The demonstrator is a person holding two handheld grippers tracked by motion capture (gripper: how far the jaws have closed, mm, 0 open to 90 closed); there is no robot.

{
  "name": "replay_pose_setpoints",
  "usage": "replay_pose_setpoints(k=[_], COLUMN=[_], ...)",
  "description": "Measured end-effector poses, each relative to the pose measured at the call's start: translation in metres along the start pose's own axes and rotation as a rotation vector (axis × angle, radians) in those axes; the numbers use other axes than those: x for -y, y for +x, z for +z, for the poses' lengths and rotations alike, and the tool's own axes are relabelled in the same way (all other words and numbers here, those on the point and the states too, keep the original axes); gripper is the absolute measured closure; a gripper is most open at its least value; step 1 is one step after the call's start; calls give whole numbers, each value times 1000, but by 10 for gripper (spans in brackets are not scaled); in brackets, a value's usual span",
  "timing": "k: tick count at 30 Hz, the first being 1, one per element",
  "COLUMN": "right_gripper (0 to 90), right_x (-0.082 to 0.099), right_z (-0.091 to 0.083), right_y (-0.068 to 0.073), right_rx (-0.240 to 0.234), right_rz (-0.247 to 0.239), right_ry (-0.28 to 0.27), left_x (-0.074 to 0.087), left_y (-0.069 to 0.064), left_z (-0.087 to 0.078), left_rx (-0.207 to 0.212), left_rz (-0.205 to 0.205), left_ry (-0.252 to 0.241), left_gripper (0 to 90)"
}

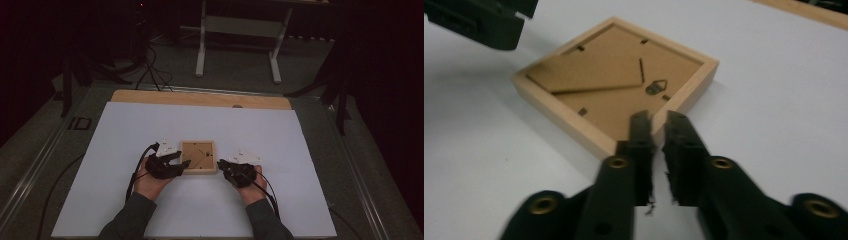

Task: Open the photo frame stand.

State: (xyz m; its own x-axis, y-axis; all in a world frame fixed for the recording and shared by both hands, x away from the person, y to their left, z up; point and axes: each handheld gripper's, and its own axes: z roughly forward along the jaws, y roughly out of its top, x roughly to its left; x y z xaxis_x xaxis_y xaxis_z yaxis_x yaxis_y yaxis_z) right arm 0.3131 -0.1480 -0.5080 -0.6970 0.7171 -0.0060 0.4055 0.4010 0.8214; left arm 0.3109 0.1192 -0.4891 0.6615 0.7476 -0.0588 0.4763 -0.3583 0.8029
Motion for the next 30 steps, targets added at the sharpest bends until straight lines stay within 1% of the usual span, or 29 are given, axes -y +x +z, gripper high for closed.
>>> replay_pose_setpoints(k=[1,2,4,9,12,17,26,30], right_gripper=[882,896,899,900,900,900,900,900], right_x=[1,1,2,5,5,6,7,7], right_z=[2,3,7,12,12,12,12,12], right_y=[1,2,4,7,6,6,8,8], right_rx=[-2,-8,-10,-23,-27,-36,-31,-30], right_rz=[-3,-7,-13,-23,-19,-3,-10,-12], right_ry=[2,3,10,25,24,18,11,10], left_x=[0,0,1,1,2,3,5,6], left_y=[-1,0,-1,-1,-2,-2,-4,-4], left_z=[1,2,3,5,7,10,18,22], left_rx=[1,0,-4,-5,-5,-7,-12,-18], left_rz=[-3,2,-1,9,6,13,24,26], left_ry=[-1,3,3,10,11,24,50,50], left_gripper=[497,496,493,492,492,491,482,473])
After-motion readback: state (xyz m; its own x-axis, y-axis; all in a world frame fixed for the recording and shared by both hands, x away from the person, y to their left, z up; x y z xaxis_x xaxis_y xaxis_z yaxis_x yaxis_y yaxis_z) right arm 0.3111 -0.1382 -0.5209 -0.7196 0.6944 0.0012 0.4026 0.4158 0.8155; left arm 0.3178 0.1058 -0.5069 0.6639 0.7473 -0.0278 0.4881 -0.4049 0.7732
